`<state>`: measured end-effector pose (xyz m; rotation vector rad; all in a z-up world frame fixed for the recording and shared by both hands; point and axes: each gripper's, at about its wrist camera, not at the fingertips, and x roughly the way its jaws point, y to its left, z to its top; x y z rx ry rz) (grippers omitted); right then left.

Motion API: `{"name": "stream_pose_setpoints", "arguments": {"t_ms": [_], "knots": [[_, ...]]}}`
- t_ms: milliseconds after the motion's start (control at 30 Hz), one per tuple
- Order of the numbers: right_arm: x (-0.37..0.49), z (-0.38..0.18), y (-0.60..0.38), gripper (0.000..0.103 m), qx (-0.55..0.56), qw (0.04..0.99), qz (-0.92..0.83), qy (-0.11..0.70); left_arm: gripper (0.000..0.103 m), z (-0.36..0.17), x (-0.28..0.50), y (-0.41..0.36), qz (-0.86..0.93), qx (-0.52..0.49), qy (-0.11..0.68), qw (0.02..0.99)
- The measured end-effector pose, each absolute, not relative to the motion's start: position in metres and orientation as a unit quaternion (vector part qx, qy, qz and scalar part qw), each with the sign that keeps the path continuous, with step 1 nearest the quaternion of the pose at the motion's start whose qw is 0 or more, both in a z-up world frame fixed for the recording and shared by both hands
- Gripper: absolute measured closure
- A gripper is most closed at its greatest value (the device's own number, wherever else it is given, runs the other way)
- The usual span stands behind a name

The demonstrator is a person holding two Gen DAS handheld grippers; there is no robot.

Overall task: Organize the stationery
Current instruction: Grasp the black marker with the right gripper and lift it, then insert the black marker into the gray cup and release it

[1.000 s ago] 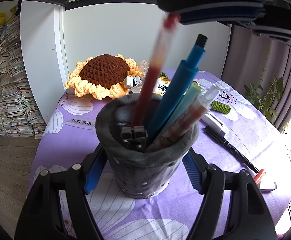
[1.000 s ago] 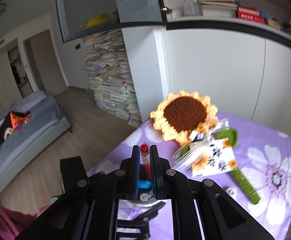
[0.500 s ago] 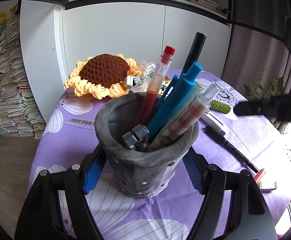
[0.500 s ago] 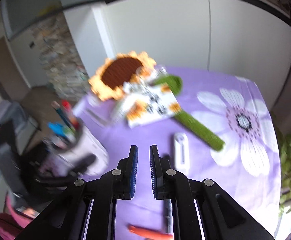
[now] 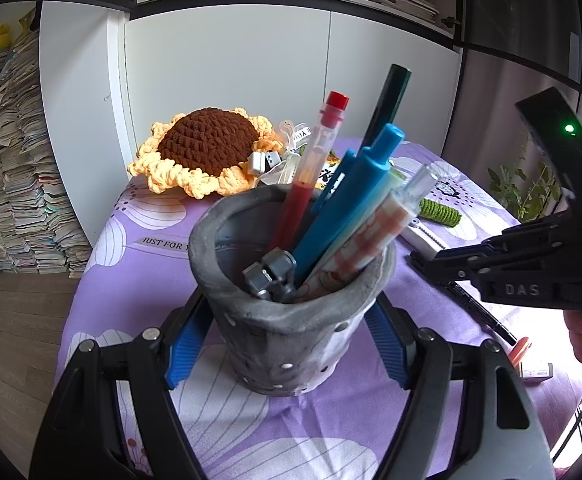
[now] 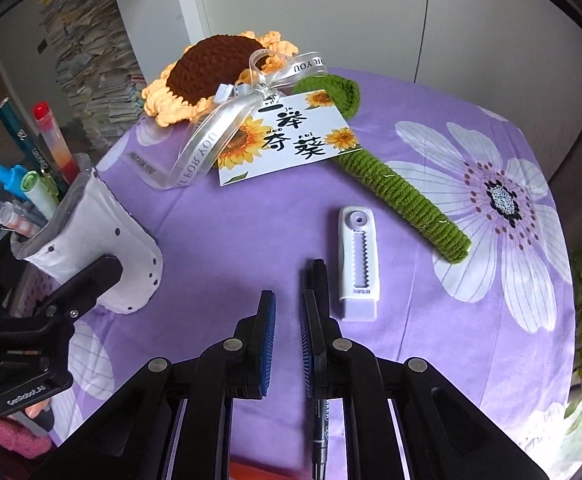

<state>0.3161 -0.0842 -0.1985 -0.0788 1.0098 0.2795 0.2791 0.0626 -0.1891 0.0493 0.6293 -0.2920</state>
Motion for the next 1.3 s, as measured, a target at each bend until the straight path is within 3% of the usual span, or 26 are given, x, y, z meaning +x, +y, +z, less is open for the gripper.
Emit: {"name": "stream_pose_setpoints", "arguments": {"t_ms": [167, 200, 300, 333, 667, 733, 767, 967, 1300], "knots": [[0.328, -0.205, -0.086, 0.09, -0.043, 0.866, 0.117, 0.485, 0.027, -0.189, 0.279, 0.062, -0.145, 0.025, 0.309, 0.94], [0.329, -0.205, -0.086, 0.087, -0.046, 0.866, 0.114, 0.485, 0.027, -0.189, 0.279, 0.062, -0.145, 0.025, 0.309, 0.94], [0.334, -0.209, -0.09, 0.065, -0.038, 0.861, 0.114, 0.495, 0.027, -0.189, 0.279, 0.062, -0.145, 0.025, 0.309, 0.94], [0.336, -0.211, -0.09, 0.064, -0.037, 0.859, 0.115, 0.498, 0.027, -0.189, 0.279, 0.062, -0.145, 0.025, 0.309, 0.94], [0.345, -0.214, -0.084, 0.064, -0.047, 0.853, 0.126, 0.505, 0.027, -0.189, 0.279, 0.062, -0.145, 0.025, 0.309, 0.94], [0.345, -0.214, -0.085, 0.072, -0.049, 0.851, 0.126, 0.507, 0.027, -0.189, 0.279, 0.062, -0.145, 0.025, 0.309, 0.94], [0.344, -0.214, -0.085, 0.088, -0.054, 0.851, 0.124, 0.508, 0.027, -0.189, 0.279, 0.062, -0.145, 0.025, 0.309, 0.94], [0.334, -0.204, -0.08, 0.088, -0.069, 0.853, 0.139, 0.498, 0.027, -0.189, 0.279, 0.062, -0.145, 0.025, 0.309, 0.939], [0.284, -0.109, -0.075, 0.089, -0.037, 0.913, 0.185, 0.362, 0.027, -0.189, 0.279, 0.062, -0.145, 0.025, 0.309, 0.939]]}}
